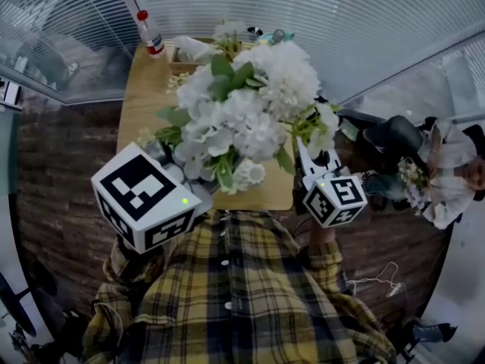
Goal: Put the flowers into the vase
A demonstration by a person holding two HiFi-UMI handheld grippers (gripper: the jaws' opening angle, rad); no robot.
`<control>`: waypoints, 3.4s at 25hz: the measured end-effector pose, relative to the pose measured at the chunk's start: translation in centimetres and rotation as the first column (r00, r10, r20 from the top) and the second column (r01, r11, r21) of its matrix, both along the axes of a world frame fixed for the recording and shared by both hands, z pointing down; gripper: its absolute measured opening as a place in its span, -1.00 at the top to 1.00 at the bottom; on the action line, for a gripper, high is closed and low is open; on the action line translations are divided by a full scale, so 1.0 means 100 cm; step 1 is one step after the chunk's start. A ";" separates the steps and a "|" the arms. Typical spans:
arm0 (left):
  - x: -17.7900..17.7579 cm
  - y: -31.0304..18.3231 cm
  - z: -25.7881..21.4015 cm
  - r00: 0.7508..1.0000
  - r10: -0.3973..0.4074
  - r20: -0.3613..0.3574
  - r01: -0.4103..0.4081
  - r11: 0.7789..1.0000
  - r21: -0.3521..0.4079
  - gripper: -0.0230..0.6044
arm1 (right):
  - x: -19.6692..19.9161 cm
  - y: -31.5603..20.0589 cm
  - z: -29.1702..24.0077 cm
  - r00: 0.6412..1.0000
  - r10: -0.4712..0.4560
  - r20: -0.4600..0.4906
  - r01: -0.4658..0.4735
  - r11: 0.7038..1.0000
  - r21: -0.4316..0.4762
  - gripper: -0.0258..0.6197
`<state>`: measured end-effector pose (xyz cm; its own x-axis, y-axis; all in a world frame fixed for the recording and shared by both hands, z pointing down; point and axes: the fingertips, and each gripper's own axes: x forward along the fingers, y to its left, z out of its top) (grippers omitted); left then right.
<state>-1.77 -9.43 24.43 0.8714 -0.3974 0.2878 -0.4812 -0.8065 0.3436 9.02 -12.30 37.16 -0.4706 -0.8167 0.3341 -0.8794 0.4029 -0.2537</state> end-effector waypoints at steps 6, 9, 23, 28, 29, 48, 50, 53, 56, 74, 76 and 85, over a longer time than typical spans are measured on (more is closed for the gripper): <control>0.000 0.019 -0.002 0.999 0.032 0.033 -0.032 0.999 0.016 0.89 | -0.004 0.004 0.004 1.000 -0.011 0.007 0.011 1.000 0.004 0.88; 0.003 0.025 0.003 0.997 0.054 0.056 -0.055 0.998 0.013 0.89 | -0.002 0.005 0.000 1.000 -0.013 -0.002 0.013 1.000 0.014 0.88; 0.023 0.042 0.059 0.976 0.166 0.141 -0.176 0.982 0.064 0.89 | 0.003 0.009 0.010 1.000 0.009 -0.006 -0.009 1.000 -0.014 0.88; 0.025 0.043 0.091 0.967 0.179 0.181 -0.194 0.979 0.067 0.89 | 0.006 0.010 0.014 1.000 0.024 -0.002 -0.024 1.000 -0.020 0.88; 0.025 0.045 0.096 0.967 0.185 0.176 -0.199 0.978 0.062 0.89 | 0.006 0.012 0.014 1.000 0.025 -0.003 -0.026 0.999 -0.022 0.88; 0.030 0.056 0.154 0.961 0.208 0.181 -0.212 0.977 0.004 0.85 | 0.006 0.025 0.023 0.999 0.032 0.006 -0.032 0.998 -0.055 0.88; 0.030 0.058 0.153 0.960 0.208 0.190 -0.215 0.977 0.017 0.82 | 0.006 0.027 0.022 1.000 0.030 0.005 -0.029 0.998 -0.055 0.88; 0.030 0.062 0.153 0.954 0.213 0.211 -0.224 0.974 0.029 0.78 | 0.006 0.029 0.022 1.000 0.029 0.005 -0.029 0.998 -0.055 0.88; 0.030 0.064 0.152 0.945 0.226 0.236 -0.241 0.970 0.037 0.71 | 0.005 0.030 0.022 1.000 0.029 0.004 -0.029 0.998 -0.057 0.88; 0.013 0.063 0.168 0.939 0.235 0.250 -0.239 0.971 -0.015 0.33 | 0.006 0.028 0.029 0.999 0.039 0.007 -0.038 0.997 -0.069 0.88; 0.007 0.062 0.170 0.944 0.221 0.243 -0.221 0.975 -0.028 0.33 | 0.008 0.029 0.028 0.999 0.044 0.006 -0.044 0.997 -0.065 0.88; -0.026 0.034 0.165 0.982 0.052 0.180 -0.047 0.998 -0.033 0.33 | 0.024 0.032 0.018 0.997 0.071 -0.001 -0.071 0.997 -0.041 0.88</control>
